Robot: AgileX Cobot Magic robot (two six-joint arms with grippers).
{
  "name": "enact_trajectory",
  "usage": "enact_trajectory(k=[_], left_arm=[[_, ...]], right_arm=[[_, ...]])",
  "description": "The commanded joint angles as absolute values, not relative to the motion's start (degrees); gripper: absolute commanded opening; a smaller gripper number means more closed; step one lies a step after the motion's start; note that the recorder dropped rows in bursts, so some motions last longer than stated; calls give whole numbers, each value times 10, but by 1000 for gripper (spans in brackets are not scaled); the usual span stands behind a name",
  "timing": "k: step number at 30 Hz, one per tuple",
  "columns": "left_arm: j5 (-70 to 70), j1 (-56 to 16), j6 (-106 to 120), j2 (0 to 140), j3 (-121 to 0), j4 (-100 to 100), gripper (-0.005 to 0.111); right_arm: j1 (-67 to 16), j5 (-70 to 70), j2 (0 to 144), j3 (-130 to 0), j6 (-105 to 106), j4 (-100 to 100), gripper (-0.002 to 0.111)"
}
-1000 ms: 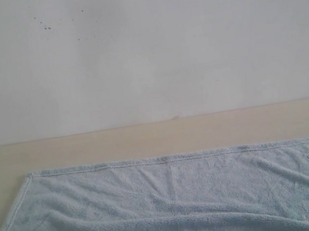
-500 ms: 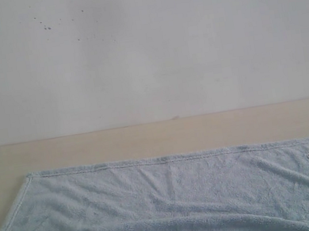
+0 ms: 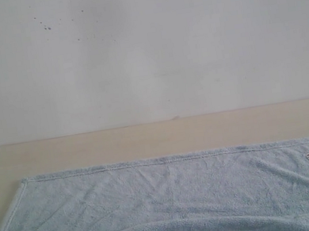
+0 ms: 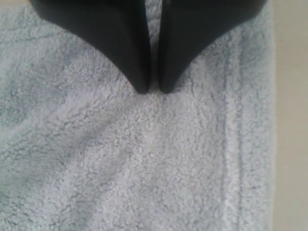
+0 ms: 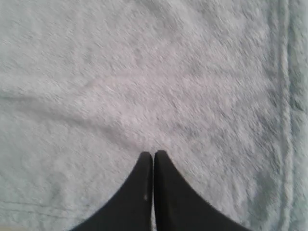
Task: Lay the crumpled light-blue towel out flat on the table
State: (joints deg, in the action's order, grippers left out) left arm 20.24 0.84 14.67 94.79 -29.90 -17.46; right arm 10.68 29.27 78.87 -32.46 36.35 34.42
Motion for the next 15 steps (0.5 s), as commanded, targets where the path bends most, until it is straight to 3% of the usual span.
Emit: enact_trajectory(k=[1,5,15], left_arm=[[267,-14,148,940,-269,-167,8],[251,-14,148,930,-271,-172,8],[233,-14,148,930,-271,-175,8]], right_arm=[[108,309,784,-318,219,178,0],[108,298,785,-297,123,78,0],[108,260,849,-286,119,55,0]])
